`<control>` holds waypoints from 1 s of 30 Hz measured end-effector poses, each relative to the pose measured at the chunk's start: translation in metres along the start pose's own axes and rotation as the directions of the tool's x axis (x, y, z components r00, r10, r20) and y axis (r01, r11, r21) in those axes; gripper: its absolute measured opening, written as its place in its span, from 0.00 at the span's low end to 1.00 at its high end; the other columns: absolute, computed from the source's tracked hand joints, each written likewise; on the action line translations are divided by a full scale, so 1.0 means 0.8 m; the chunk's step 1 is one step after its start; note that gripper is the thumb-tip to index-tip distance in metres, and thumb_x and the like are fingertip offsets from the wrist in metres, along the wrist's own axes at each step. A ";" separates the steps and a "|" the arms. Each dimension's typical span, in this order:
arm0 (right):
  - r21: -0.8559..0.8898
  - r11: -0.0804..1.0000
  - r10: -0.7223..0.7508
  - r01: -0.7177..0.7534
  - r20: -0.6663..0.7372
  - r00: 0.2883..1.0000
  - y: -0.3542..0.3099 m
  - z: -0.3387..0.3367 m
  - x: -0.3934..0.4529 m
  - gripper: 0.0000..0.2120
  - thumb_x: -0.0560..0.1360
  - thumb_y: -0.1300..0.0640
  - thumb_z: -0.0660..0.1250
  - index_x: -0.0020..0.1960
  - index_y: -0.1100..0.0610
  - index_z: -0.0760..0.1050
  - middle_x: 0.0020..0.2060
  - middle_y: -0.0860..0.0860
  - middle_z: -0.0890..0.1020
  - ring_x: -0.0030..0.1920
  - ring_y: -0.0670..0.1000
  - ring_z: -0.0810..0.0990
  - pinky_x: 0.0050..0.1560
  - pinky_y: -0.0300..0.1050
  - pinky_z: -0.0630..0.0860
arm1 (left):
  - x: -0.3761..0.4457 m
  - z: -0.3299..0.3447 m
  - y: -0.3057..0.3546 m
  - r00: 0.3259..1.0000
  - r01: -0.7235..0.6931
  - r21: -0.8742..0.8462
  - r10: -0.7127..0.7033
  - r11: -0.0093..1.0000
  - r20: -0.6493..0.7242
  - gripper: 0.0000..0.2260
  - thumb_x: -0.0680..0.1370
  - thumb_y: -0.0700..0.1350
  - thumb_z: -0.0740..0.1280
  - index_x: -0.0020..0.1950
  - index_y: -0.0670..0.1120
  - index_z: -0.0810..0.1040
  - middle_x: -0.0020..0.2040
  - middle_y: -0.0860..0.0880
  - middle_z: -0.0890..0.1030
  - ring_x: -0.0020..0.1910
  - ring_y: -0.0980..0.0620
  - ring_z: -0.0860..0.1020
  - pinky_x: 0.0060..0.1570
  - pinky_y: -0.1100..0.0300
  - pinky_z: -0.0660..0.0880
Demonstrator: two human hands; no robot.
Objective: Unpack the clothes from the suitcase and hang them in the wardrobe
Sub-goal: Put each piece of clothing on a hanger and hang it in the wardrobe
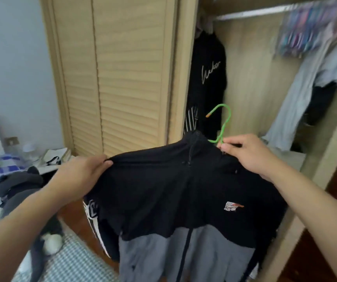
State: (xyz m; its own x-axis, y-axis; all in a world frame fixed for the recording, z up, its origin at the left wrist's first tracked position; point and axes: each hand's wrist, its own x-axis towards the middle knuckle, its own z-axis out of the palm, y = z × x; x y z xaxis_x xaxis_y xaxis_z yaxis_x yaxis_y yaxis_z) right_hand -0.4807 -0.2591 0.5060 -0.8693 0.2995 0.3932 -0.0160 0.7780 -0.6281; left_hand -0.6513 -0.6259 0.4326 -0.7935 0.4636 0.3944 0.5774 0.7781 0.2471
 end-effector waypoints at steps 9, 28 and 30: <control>-0.052 0.997 -0.060 0.058 -0.026 0.998 -0.004 -0.067 -0.044 0.08 0.78 0.52 0.69 0.55 0.50 0.85 0.50 0.41 0.84 0.52 0.37 0.78 0.48 0.27 0.68 | 0.045 -0.033 0.254 0.857 -0.509 -0.287 0.510 0.811 -0.078 0.25 0.81 0.66 0.53 0.77 0.62 0.63 0.71 0.59 0.69 0.68 0.58 0.69 0.71 0.55 0.66; 0.133 0.957 0.251 -0.259 0.072 0.965 0.072 -0.156 -0.115 0.11 0.79 0.57 0.68 0.47 0.64 0.84 0.44 0.54 0.86 0.38 0.38 0.80 0.49 0.38 0.69 | 0.023 0.043 0.342 0.668 -0.712 -0.325 0.743 0.622 -0.041 0.10 0.81 0.61 0.62 0.50 0.55 0.74 0.67 0.59 0.67 0.70 0.63 0.65 0.69 0.62 0.66; 0.086 0.972 0.212 -0.221 0.103 0.972 0.063 -0.150 -0.116 0.09 0.80 0.56 0.68 0.49 0.61 0.84 0.47 0.46 0.87 0.46 0.35 0.81 0.54 0.39 0.71 | 0.023 0.050 0.362 0.754 -0.616 -0.422 0.653 0.665 -0.070 0.08 0.82 0.56 0.64 0.58 0.56 0.70 0.62 0.58 0.71 0.60 0.63 0.73 0.60 0.64 0.71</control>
State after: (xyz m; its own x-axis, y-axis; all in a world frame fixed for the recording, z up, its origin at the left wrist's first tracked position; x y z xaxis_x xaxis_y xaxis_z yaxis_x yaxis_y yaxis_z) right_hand -0.3415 -0.1813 0.5184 -0.8991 0.3990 0.1799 0.1340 0.6422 -0.7547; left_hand -0.5062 -0.3749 0.4763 -0.2075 0.8281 0.5208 0.9539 0.0533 0.2953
